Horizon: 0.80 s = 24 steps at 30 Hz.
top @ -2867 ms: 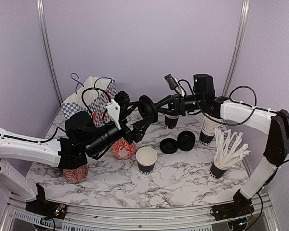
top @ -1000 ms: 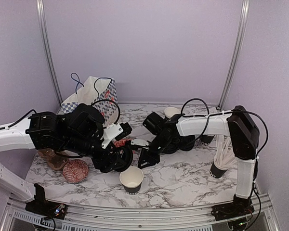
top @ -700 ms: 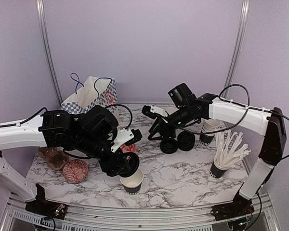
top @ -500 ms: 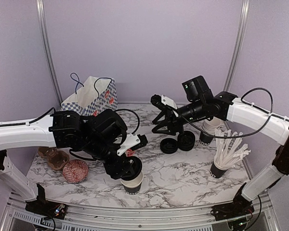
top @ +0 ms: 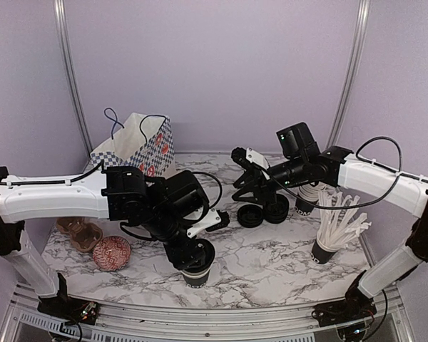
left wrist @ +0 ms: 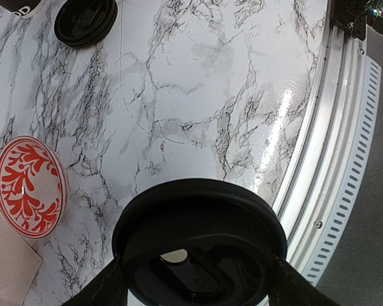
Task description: Pack the takeout coffee
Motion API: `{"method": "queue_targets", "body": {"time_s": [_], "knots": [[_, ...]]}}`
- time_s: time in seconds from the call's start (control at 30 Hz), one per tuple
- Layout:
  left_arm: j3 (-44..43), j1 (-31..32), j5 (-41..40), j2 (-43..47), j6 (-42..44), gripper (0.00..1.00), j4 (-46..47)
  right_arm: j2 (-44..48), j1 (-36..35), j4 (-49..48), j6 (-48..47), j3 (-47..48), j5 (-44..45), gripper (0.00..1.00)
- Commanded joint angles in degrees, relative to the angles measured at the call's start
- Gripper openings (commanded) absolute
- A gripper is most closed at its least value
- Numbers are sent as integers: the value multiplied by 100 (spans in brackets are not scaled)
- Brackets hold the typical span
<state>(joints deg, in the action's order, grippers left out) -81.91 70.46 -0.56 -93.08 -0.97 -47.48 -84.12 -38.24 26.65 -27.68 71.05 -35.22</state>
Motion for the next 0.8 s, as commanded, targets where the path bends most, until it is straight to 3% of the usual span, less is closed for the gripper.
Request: {"method": "queue_targets", "body": {"time_s": [0.0, 0.77], "knots": [[-225, 37, -114, -159, 71, 70, -399, 185, 38, -222, 10, 7, 29, 42], [-450, 42, -204, -539, 247, 71, -604, 141, 41, -266, -17, -98, -37, 42]]}}
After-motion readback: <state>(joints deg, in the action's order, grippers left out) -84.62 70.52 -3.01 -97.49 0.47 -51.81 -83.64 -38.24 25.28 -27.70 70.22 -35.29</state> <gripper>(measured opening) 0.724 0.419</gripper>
